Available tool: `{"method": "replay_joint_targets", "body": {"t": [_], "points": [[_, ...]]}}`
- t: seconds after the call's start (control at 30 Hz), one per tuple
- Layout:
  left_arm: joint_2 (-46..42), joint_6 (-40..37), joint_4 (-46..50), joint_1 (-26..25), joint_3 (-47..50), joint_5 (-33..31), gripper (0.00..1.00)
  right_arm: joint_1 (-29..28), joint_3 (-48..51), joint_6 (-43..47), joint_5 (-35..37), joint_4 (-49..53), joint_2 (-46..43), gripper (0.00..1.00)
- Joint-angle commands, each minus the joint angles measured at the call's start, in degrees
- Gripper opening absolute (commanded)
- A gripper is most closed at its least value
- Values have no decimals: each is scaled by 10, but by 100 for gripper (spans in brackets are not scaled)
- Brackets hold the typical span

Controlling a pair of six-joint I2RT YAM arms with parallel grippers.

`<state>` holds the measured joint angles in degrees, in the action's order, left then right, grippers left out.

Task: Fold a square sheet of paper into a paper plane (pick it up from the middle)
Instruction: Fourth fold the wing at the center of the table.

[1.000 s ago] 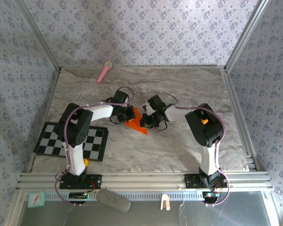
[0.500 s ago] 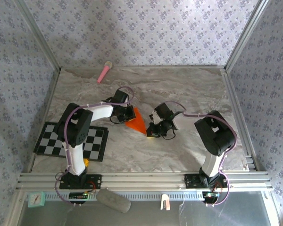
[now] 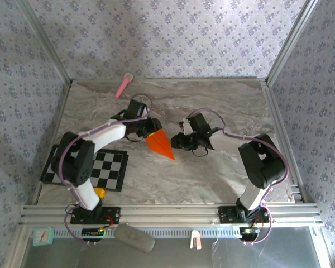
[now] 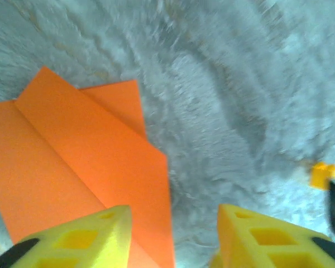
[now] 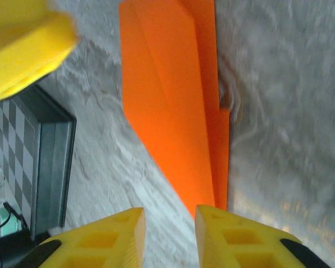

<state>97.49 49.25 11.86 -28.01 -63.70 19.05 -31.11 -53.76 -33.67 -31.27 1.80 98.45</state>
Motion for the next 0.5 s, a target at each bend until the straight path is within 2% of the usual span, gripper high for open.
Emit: {"method": "replay_joint_targets", "body": {"t": [0.0, 0.23, 0.47], "points": [[-46, 34, -12, 20, 44, -13, 53, 9, -36, 3, 0, -21, 42, 32], [-104, 67, -38, 45, 122, -9, 70, 13, -106, 35, -31, -3, 118, 29], [-124, 64, -46, 46, 149, -3, 79, 12, -125, 47, -62, -29, 150, 19]]}}
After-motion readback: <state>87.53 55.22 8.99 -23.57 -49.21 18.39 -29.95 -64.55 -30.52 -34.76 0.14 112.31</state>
